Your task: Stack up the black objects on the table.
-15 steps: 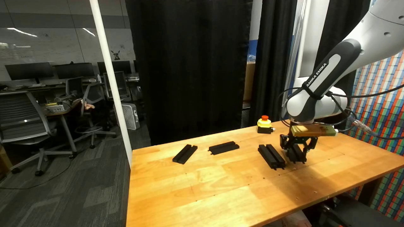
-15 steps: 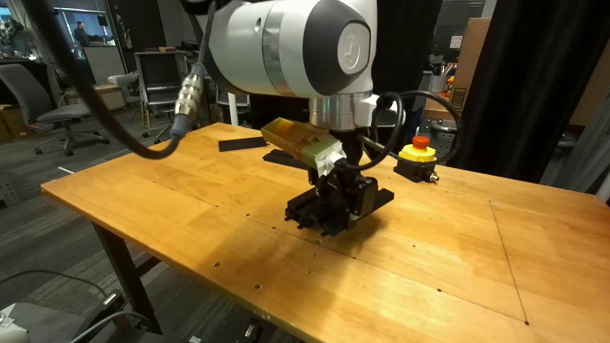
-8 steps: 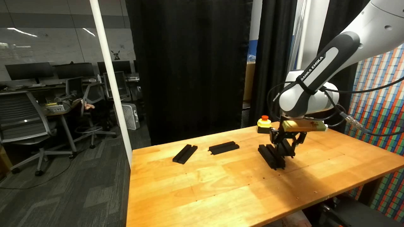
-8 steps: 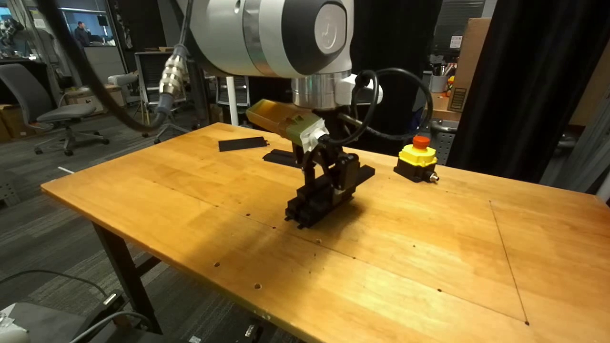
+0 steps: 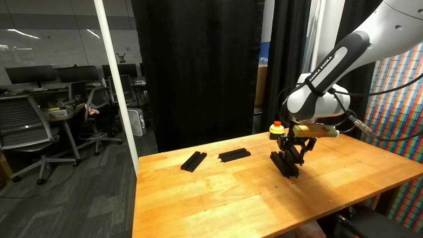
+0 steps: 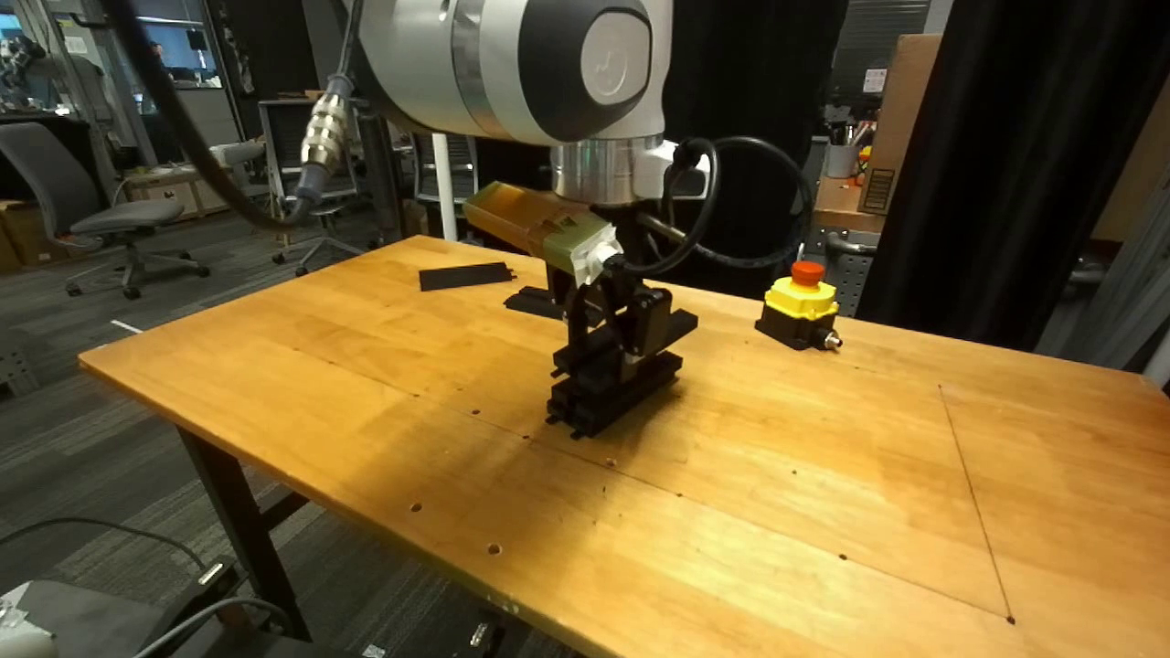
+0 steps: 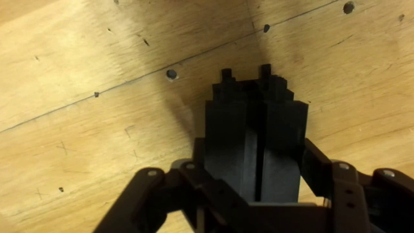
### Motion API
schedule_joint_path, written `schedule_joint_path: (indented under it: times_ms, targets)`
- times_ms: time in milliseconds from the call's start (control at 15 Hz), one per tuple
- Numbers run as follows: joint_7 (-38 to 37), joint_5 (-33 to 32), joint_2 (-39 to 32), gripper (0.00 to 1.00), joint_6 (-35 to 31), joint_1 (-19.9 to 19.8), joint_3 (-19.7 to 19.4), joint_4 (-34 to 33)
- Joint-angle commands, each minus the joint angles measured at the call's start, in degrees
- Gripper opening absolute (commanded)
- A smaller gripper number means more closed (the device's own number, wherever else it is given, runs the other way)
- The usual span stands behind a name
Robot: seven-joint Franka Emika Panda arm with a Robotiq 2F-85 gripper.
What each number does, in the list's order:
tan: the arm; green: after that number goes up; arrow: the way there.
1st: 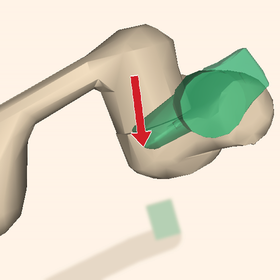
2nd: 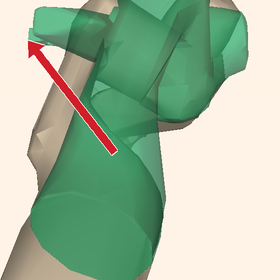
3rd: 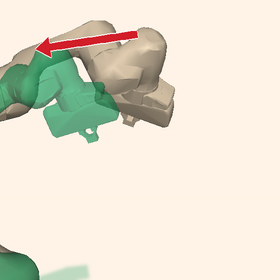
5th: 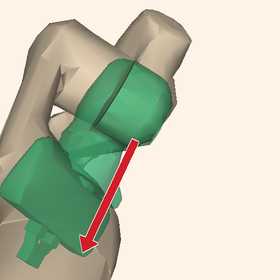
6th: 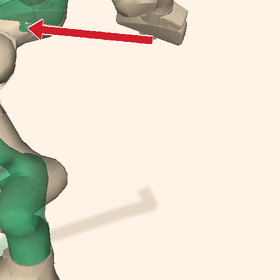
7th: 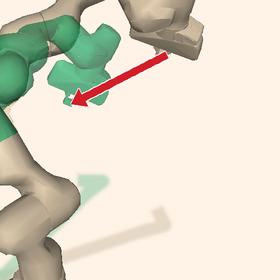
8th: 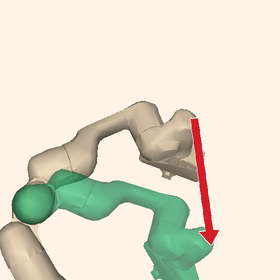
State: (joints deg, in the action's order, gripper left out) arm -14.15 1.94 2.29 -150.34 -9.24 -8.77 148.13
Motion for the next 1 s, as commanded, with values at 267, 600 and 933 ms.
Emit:
schedule_joint_path:
  times_ms: [267,600,933]
  targets:
    - [7.94,6.85,-3.05,0.45,2.80,0.43,0.13,-3.17]
    - [9.23,7.35,-5.59,0.45,4.22,0.45,0.41,-5.12]
    - [9.61,7.35,-7.44,0.45,4.80,0.31,0.56,-6.62]
